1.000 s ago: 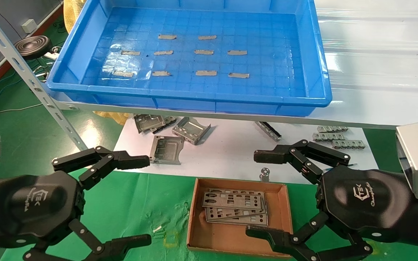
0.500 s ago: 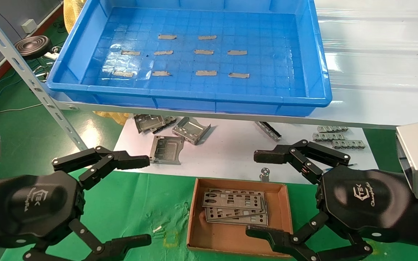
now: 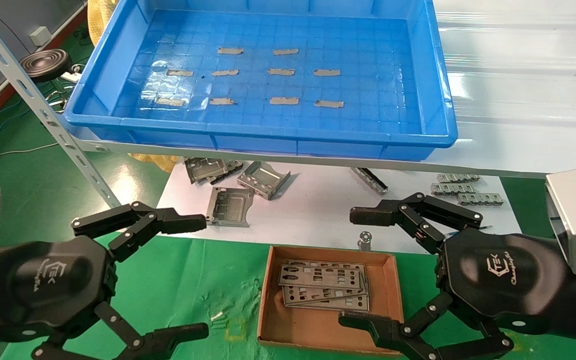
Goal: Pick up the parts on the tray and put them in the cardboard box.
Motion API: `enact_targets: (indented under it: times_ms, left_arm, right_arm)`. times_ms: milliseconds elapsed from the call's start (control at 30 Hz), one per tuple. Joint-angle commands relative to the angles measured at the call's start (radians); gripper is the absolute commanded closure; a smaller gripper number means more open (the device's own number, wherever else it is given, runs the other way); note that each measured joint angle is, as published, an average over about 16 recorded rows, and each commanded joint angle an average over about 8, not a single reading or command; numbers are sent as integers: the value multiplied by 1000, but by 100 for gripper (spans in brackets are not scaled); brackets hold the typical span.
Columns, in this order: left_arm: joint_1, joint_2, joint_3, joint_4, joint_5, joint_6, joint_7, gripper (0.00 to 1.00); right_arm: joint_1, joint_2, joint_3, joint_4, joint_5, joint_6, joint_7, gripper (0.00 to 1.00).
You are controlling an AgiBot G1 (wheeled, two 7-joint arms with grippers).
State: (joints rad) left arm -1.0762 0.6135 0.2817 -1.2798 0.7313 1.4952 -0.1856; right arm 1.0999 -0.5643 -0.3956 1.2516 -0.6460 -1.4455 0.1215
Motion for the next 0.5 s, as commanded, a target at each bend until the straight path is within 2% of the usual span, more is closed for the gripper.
enact_targets:
  times_ms: [33,500]
  left_arm:
    - [0,0,0,0,0,0,0,0]
    - [0,0,0,0,0,0,0,0]
  right_arm:
    - [0,0,0,0,0,0,0,0]
    - [0,0,0,0,0,0,0,0]
